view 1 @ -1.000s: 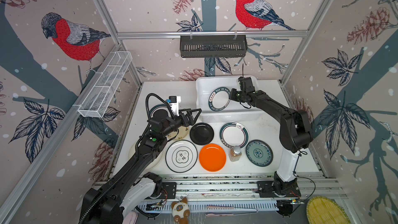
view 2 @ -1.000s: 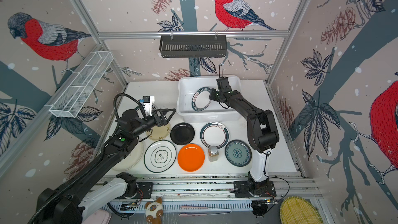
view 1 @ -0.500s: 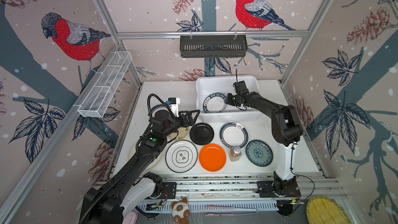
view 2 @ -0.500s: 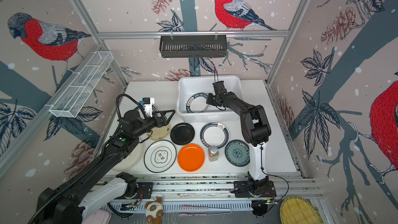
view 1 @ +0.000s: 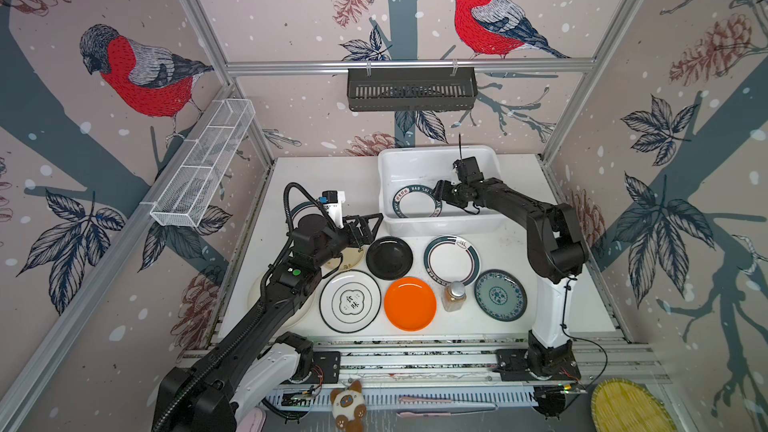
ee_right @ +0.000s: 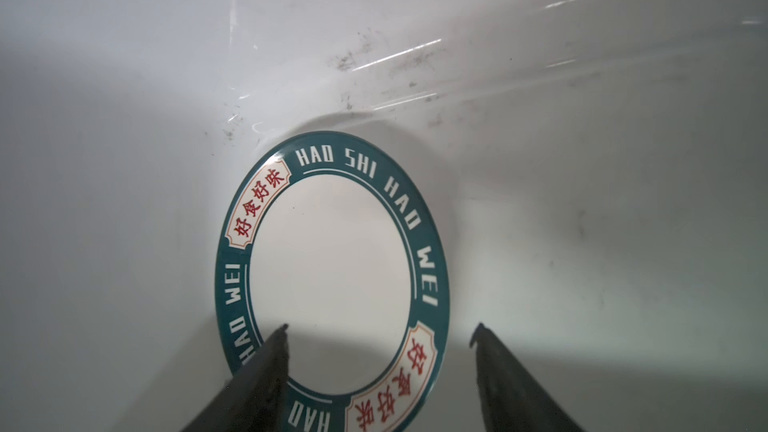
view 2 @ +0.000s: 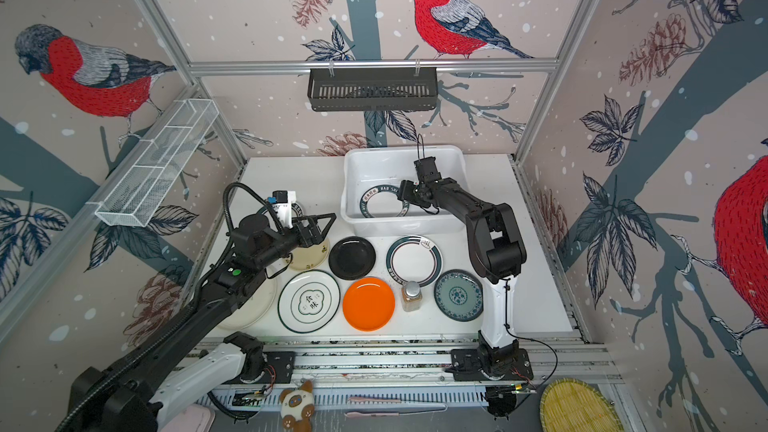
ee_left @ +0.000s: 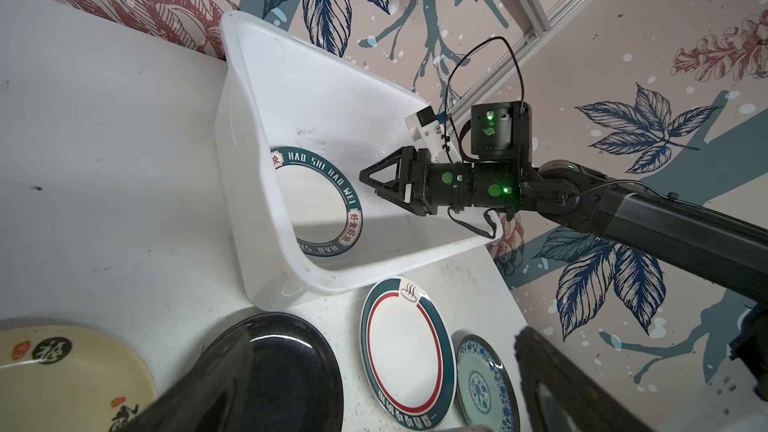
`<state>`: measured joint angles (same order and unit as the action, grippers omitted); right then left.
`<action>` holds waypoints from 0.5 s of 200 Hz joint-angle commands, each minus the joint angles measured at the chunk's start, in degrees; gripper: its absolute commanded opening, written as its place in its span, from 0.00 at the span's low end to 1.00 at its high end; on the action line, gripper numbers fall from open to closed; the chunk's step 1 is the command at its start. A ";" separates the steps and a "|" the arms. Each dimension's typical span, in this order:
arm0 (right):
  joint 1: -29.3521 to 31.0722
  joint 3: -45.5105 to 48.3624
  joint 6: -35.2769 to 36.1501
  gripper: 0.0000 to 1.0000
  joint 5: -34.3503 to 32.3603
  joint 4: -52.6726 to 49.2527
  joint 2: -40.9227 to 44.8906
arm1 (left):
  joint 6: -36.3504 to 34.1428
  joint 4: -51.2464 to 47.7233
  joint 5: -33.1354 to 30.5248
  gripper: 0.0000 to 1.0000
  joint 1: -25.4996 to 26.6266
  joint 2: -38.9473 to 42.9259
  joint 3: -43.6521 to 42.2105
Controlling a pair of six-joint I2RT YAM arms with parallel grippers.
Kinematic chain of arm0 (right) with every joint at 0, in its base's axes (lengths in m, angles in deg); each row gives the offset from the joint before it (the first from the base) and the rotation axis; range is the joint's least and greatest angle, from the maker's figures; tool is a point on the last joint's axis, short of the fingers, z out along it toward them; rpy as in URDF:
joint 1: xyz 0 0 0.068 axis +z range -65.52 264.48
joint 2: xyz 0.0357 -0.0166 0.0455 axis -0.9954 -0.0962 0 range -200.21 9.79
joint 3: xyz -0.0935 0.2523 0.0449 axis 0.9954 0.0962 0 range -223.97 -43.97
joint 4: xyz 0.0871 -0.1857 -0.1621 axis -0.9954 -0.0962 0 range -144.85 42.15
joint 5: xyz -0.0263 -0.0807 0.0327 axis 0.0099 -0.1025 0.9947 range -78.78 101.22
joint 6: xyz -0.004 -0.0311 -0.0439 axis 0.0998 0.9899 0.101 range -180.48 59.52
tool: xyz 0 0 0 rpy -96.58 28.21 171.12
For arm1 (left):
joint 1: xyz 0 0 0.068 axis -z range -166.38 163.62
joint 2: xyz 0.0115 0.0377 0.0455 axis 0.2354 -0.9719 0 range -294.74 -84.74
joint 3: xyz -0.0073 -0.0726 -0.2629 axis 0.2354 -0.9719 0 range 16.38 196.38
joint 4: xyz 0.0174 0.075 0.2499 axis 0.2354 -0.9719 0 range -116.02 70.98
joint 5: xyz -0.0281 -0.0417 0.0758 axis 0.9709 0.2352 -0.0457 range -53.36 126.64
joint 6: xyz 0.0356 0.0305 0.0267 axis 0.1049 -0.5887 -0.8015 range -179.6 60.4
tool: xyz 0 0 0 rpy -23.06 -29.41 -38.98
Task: Place the plates into the plastic bin on the countertop
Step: 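Lower the green-rimmed plate into the white bin with the right gripper, then open the right gripper and withdraw it while the left moves over the red-rimmed plate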
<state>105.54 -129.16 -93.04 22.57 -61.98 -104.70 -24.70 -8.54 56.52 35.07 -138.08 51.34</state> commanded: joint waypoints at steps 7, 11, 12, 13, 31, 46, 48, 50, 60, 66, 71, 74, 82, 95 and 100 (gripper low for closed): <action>0.12 1.91 2.89 1.00 -3.93 3.06 5.25 | -2.90 -3.75 -4.53 0.98 0.05 0.42 1.34; 0.12 1.95 3.31 1.00 -4.05 2.99 5.89 | -3.20 -4.51 -5.43 0.98 0.07 0.43 1.60; 0.12 1.95 3.43 1.00 -4.10 2.98 6.05 | -3.23 -4.68 -5.62 0.98 0.07 0.43 1.65; 0.12 1.91 3.53 1.00 -4.12 2.93 6.22 | -3.28 -4.90 -5.85 0.98 0.03 0.43 1.71; 0.12 2.12 5.15 1.00 -4.95 2.54 9.17 | -4.31 -6.48 -8.36 0.98 0.05 0.52 2.04; 0.03 2.68 6.03 1.00 -5.04 2.09 11.80 | -4.66 -7.03 -10.11 0.98 0.06 0.25 2.21; 0.03 2.77 6.17 1.00 -4.92 1.98 12.18 | -4.66 -7.07 -10.23 0.98 0.05 0.14 2.26; 0.03 2.88 6.40 1.00 -4.76 2.00 12.52 | -4.66 -7.12 -10.44 0.98 0.01 -0.01 2.29; 0.29 3.98 7.90 1.00 -3.45 2.27 14.93 | -4.84 -7.72 -12.08 0.98 0.00 -0.85 2.60; 0.45 4.94 8.51 1.00 -3.20 2.44 16.44 | -4.92 -8.31 -12.98 0.98 -0.01 -1.49 2.91; 0.57 5.90 8.71 1.00 -3.07 2.44 17.82 | -4.95 -8.94 -13.89 0.98 0.05 -2.15 3.27; 0.56 6.43 8.86 1.00 -2.97 2.40 18.65 | -5.00 -9.35 -14.57 0.98 0.00 -2.57 3.54; 0.61 8.20 9.21 1.00 -1.94 2.97 20.89 | -5.19 -10.67 -16.40 0.98 -0.01 -3.88 4.19; 0.58 12.18 9.48 1.00 0.60 5.16 25.03 | -5.22 -13.54 -19.58 0.98 -0.53 -6.22 5.90; 0.49 13.78 9.48 1.00 1.56 6.19 26.66 | -4.88 -14.56 -20.45 0.98 -1.01 -7.21 6.43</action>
<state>105.98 -119.98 -85.76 20.15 -59.67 -83.13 -28.96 -18.20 43.12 35.03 -142.48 55.49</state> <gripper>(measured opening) 0.996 0.981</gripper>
